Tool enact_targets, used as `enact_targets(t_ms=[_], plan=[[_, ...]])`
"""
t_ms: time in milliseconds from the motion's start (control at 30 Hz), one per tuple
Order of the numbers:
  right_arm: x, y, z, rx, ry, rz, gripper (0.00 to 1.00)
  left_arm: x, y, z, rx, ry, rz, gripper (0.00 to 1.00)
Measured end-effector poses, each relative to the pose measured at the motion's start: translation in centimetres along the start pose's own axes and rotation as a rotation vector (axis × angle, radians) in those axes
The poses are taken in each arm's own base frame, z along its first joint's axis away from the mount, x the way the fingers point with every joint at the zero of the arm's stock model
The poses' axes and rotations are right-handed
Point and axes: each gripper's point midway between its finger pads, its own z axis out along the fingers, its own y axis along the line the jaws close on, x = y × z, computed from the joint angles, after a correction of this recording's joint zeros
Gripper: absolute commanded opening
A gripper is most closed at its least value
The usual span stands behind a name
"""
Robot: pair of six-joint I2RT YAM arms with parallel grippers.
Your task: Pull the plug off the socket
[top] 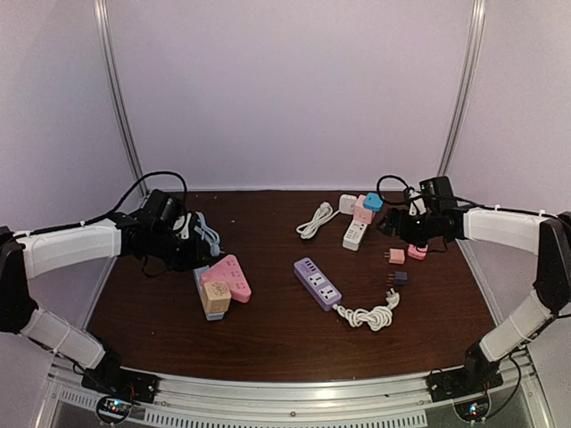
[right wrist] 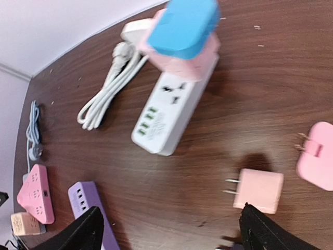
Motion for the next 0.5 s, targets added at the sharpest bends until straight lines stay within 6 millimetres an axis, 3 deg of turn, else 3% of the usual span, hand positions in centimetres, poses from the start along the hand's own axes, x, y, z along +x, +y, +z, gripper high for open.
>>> enact_targets(t_ms=[267,400,500], plan=[[6.5,16.0,2.2,-0.179,0.142,-0.290,0.92,2.5,2.2,-0.1,-0.011,0.017,-0.050,0.23],[9.9,21.6,3.9,-0.241,0.202,-0.374,0.92,3.0,2.7,0.2,-0.003,0.028,-0.074,0.27],[11.9,24.9,5.6,-0.281,0.238,-0.414,0.92,2.8,2.2,-0.3,0.019,0.014,-0.076,0.36]])
